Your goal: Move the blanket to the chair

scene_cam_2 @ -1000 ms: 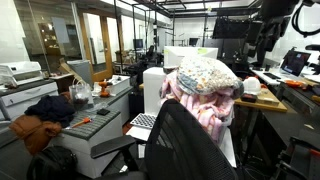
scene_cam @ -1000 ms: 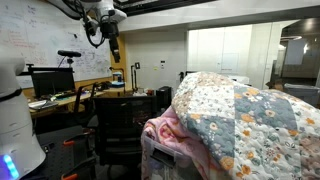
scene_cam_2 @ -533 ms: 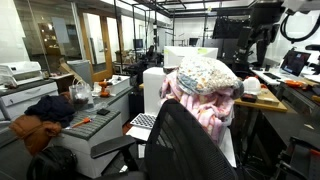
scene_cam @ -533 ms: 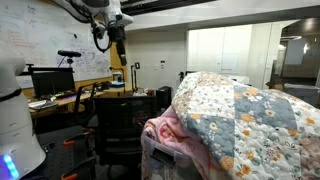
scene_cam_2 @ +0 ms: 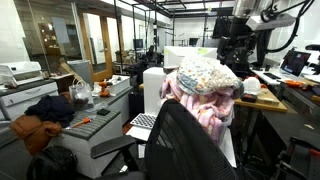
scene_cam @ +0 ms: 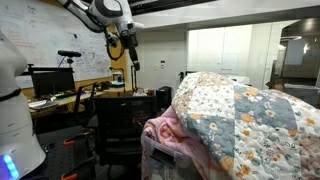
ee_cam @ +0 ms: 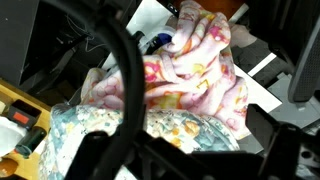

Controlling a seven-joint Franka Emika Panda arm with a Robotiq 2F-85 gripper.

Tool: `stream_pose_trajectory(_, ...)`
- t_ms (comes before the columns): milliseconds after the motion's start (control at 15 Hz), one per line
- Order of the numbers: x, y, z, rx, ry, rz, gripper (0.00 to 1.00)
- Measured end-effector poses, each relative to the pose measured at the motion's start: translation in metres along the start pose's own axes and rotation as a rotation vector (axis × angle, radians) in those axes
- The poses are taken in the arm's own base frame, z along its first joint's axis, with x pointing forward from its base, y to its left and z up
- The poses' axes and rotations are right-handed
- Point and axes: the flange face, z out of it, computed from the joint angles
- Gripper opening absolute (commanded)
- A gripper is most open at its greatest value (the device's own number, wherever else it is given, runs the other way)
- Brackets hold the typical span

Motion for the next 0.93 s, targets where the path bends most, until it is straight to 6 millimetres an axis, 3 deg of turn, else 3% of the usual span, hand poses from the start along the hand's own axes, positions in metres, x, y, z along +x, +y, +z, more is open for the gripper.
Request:
stream_pose_trajectory(533, 0.061, 0.001, 0.016, -0.063, 0.042, 0.174, 1.0)
stream_pose_trajectory(933, 0.107, -0.026, 0.027, -0.045, 0.053, 0.255, 1.0)
